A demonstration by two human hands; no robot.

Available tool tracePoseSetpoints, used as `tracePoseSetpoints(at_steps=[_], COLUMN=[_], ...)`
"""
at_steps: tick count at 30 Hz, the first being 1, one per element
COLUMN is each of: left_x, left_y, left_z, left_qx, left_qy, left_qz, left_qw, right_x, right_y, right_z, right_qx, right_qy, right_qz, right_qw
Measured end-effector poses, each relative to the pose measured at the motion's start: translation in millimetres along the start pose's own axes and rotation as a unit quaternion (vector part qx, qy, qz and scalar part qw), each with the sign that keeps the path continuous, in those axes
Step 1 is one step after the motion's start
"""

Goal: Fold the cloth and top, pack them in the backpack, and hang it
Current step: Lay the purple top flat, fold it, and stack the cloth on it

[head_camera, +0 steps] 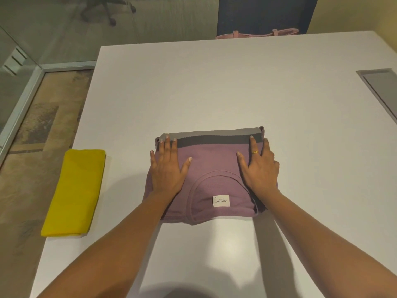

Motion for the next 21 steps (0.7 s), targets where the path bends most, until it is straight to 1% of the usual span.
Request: tracePoseSetpoints(at_steps=[4, 9, 11, 15, 18, 21], left_x=[-15, -32, -35, -36, -34, -33], left_y=[0, -13, -19, -22, -23, -20], left_z=[25, 49, 52, 51, 51, 52], left_qx=[-0.004, 0.008, 0.018, 0.028, 0.03, 0.023], left_qy=[-0.039, -0.086, -0.09, -0.087, -0.087, -0.078], left_qz=[0.008, -0.029, -0.045, -0.061, -0.076, -0.1], left_qw=[0.999, 0.996, 0.995, 0.994, 0.993, 0.992], right_x=[-8, -12, -11, -10, -9, -9], right_y=[7, 14, 16, 20, 31, 51], right_z=[5, 10, 12, 15, 9, -9], right_qx=[0.017, 0.094, 0.143, 0.217, 0.241, 0.239], right_qy=[-0.02, -0.043, -0.06, -0.11, -0.107, -0.086], right_qz=[0.002, -0.011, -0.018, -0.065, -0.081, -0.099], right_qw=[1.0, 0.995, 0.988, 0.968, 0.961, 0.962])
Point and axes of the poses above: each hand's wrist, its own x-axis towards the middle knuckle, its own y-axis out of the back of the hand, z = x × y, the point moved 5 cm from there along x, towards the middle knuckle, and after that the axes turned 10 degrees about -z, right-handed, at the moved point
